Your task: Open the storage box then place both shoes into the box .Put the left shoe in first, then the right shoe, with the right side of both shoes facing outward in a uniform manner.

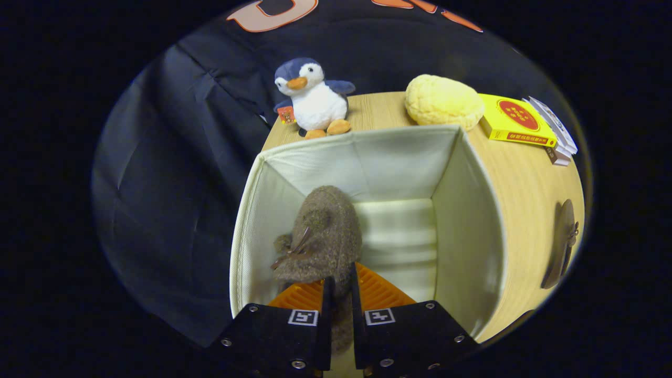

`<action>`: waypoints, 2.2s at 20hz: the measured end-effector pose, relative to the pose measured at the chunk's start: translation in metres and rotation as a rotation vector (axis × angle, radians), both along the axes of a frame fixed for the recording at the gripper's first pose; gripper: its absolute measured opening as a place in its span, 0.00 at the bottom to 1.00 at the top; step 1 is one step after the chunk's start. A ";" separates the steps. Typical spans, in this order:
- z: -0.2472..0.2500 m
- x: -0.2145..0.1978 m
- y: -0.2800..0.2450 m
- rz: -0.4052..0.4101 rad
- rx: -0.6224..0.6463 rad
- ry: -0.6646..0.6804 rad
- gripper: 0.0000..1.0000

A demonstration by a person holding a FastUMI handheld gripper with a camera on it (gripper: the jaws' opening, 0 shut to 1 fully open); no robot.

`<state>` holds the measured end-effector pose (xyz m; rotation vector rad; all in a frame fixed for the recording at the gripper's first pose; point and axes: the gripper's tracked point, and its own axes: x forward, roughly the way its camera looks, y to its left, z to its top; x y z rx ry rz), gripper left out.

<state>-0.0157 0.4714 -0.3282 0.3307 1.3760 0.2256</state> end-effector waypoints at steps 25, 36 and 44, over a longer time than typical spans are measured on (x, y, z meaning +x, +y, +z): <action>0.086 -0.026 -0.284 -0.225 0.144 -0.210 0.98; 0.027 -0.075 -0.418 -0.279 0.050 -0.179 0.98; -0.037 -0.105 -0.481 -0.307 -0.019 -0.104 0.98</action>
